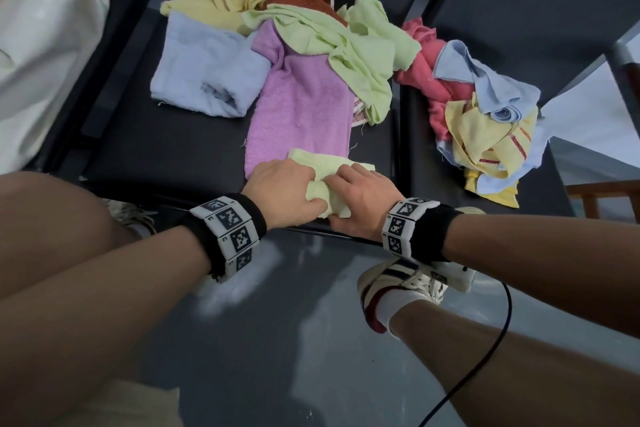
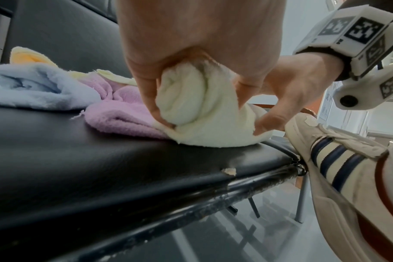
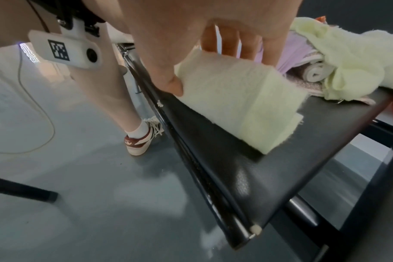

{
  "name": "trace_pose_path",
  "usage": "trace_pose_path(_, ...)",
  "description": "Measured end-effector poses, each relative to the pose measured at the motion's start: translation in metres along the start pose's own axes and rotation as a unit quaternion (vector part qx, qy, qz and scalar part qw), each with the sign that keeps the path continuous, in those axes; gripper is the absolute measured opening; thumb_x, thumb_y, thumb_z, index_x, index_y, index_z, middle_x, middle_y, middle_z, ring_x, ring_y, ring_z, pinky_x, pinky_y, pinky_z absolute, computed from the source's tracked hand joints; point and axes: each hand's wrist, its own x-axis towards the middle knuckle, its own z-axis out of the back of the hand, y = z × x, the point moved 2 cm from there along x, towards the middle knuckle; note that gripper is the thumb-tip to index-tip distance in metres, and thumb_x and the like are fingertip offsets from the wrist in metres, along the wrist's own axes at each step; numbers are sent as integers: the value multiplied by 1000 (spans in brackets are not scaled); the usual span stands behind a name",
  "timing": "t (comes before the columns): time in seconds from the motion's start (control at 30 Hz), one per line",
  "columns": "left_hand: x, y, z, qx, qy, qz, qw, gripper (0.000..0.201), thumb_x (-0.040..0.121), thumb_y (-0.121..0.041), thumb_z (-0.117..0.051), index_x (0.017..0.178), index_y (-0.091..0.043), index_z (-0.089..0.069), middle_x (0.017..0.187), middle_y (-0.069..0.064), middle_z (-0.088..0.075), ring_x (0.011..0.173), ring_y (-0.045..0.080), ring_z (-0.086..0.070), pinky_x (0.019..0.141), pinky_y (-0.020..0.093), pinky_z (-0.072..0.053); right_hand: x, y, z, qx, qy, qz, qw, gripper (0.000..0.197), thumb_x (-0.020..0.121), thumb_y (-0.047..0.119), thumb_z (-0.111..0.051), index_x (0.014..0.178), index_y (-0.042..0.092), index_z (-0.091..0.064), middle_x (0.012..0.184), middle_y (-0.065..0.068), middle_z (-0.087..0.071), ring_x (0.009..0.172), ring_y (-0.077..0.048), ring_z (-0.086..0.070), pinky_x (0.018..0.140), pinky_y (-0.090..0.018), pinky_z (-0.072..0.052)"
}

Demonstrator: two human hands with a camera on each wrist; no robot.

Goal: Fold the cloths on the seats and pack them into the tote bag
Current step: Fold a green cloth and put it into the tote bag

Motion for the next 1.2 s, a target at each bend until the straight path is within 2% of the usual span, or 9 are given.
trace_pose_path(0.13, 1, 4, -6, 0, -30, -55, 998, 38, 82, -47, -54, 103, -16, -63, 101, 0, -56, 98, 22, -53, 73, 34, -38, 4, -1, 0, 27, 24, -35, 999, 52, 85, 38, -61, 128, 10, -55, 107, -8, -59, 102, -29, -55, 82, -43, -49)
trace_pose_path(0.23, 1, 6, -9, 20, -64, -92, 993, 54, 72, -48, -54, 117, -18, -56, 111, 0, -53, 98, 23, -50, 80, 38, -39, 6, -1, -1, 62, 24, -51, 996, 46, 87, 31, -58, 127, 8, -56, 103, -11, -61, 98, -30, -56, 82, -42, -48)
trace_pose_path(0.4, 1, 7, -13, 60, -61, -111, 990, 54, 71, -36, -74, 117, -21, -51, 111, -1, -53, 100, 23, -50, 81, 40, -39, 8, -2, -1, 110, 13, -54, 992, 48, 88, 24, -55, 130, 5, -47, 107, -15, -63, 97, -32, -56, 80, -39, -45)
trace_pose_path(0.53, 3, 5, -9, 70, -56, -95, 991, 43, 79, -34, -64, 118, -21, -53, 109, -3, -60, 105, 22, -52, 85, 38, -34, 4, 0, 1, 92, -26, -46, 994, 46, 82, 25, -64, 119, 4, -47, 98, -14, -62, 88, -32, -55, 74, -41, -46)
trace_pose_path(0.63, 5, 6, -8, 65, -49, -81, 993, 41, 82, -35, -58, 119, -20, -53, 109, -3, -63, 105, 23, -54, 89, 39, -35, 2, -1, 0, 36, -55, -38, 997, 47, 74, 34, -68, 110, 8, -53, 103, -8, -56, 91, -29, -52, 75, -44, -47)
trace_pose_path(0.73, 6, 3, -4, 51, -41, -62, 996, 39, 84, -40, -54, 117, -19, -55, 102, 1, -67, 97, 26, -59, 87, 40, -38, 4, -3, 2, -8, -45, -30, 999, 61, 65, 38, -75, 115, 10, -54, 111, -7, -53, 99, -29, -50, 79, -44, -47)
trace_pose_path(0.83, 8, 2, -2, 16, -26, -33, 999, 41, 85, -43, -52, 118, -19, -56, 99, 2, -69, 90, 27, -62, 79, 36, -38, 6, -5, 2, -34, -23, -36, 998, 68, 61, 28, -79, 122, 10, -55, 116, -9, -52, 103, -32, -50, 81, -48, -48)
trace_pose_path(1.03, 11, 4, 3, -42, 9, 11, 999, 46, 82, -48, -59, 122, -25, -58, 101, 2, -67, 93, 27, -63, 79, 35, -42, 8, -5, 5, -36, 25, -75, 996, 65, 76, 18, -68, 137, 20, -46, 121, -7, -48, 109, -29, -45, 88, -46, -45)
trace_pose_path(1.2, 11, 4, 0, 43, -17, -59, 997, 60, 77, -57, -69, 121, -21, -54, 114, -3, -54, 103, 20, -54, 88, 39, -42, 11, -10, 3, 41, 25, -69, 996, 56, 79, 13, -62, 134, 10, -50, 110, -14, -54, 99, -33, -51, 86, -51, -47)
